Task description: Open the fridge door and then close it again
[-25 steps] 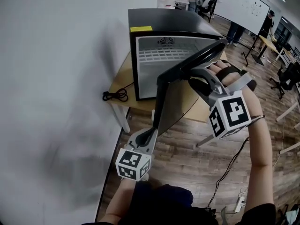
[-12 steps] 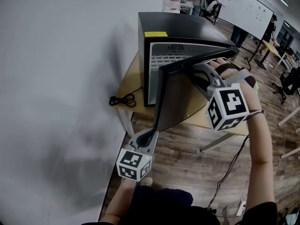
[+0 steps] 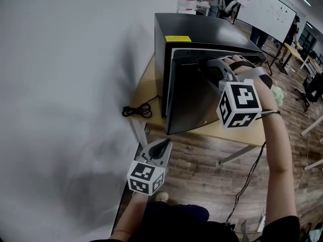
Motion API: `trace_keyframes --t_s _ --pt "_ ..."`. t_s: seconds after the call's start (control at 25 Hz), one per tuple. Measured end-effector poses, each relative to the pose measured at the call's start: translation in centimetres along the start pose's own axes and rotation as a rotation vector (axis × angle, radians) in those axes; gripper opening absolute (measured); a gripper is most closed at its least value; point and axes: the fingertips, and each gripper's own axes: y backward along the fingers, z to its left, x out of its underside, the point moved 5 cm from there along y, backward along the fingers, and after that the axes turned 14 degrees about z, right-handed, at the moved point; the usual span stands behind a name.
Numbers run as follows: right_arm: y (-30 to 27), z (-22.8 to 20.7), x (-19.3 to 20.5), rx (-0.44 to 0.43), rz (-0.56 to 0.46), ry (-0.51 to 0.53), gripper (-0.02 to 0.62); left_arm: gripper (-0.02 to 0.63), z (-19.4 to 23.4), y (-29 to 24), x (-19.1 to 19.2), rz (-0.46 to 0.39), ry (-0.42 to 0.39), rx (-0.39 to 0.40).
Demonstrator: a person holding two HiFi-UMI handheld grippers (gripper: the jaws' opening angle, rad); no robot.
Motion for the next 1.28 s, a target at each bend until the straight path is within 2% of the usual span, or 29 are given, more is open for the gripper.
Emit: trace_keyframes --t_s 0.44,0.6,0.72,0.92,1.0,1.16,1.28 --pt "-4.2 -2.7 -1.9 0.014 0.128 -0.048 0.077 0.009 3.0 0.3 -0.3 0.002 0.007 0.01" --pt "-5.1 -3.1 -2.0 -0.016 0.146 -0.067 0.077 0.009 3.5 0.4 -0.1 0.005 0.005 0.012" --pt "-5.1 -3.3 -2.2 -0.001 0.169 -0.068 0.078 0.009 3.7 0.5 0.0 0.009 0.005 0.012" --pt "-5.1 -3.2 -2.1 0.03 0.136 -0.122 0.078 0.009 3.5 1.0 0.0 0.011 -0.006 0.023" --pt "-4.9 -3.2 -1.8 0.077 0.099 -0.144 0.085 0.009 3.2 1.2 0.0 0.014 -0.012 0.027" --pt "-2.6 -3.5 0.1 0.224 0.057 -0.265 0.103 0.009 2.5 1.8 0.1 0.012 -0.023 0.037" --pt "-0.1 -2.4 1.5 0.236 -0.033 -0.45 0.103 0.009 2.1 2.0 0.1 0.012 -0.029 0.04"
